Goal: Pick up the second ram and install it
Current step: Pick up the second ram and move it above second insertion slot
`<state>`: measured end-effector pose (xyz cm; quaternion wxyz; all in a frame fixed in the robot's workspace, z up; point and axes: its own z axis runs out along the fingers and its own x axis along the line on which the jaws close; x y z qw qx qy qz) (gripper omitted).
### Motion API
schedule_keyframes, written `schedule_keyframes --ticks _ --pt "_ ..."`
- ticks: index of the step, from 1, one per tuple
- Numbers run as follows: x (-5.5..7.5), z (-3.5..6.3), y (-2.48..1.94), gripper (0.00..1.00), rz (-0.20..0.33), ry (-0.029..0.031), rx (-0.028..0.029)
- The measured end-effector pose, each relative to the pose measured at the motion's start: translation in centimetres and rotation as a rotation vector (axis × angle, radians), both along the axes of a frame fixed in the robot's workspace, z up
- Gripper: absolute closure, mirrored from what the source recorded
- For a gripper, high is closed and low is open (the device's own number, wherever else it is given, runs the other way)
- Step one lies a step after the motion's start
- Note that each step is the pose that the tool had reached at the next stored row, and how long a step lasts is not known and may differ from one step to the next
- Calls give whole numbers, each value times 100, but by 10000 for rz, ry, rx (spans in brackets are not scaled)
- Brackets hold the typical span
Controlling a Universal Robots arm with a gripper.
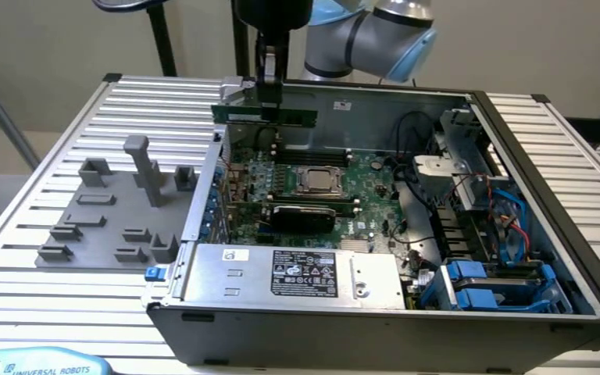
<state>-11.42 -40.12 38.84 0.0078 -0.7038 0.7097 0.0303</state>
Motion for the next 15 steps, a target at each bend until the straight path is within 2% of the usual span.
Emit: schedule_keyframes --ticks 11,15 --pt "477 -200 237 87 1 0 -1" --pt "604 -272 290 87 -1 0 -1"
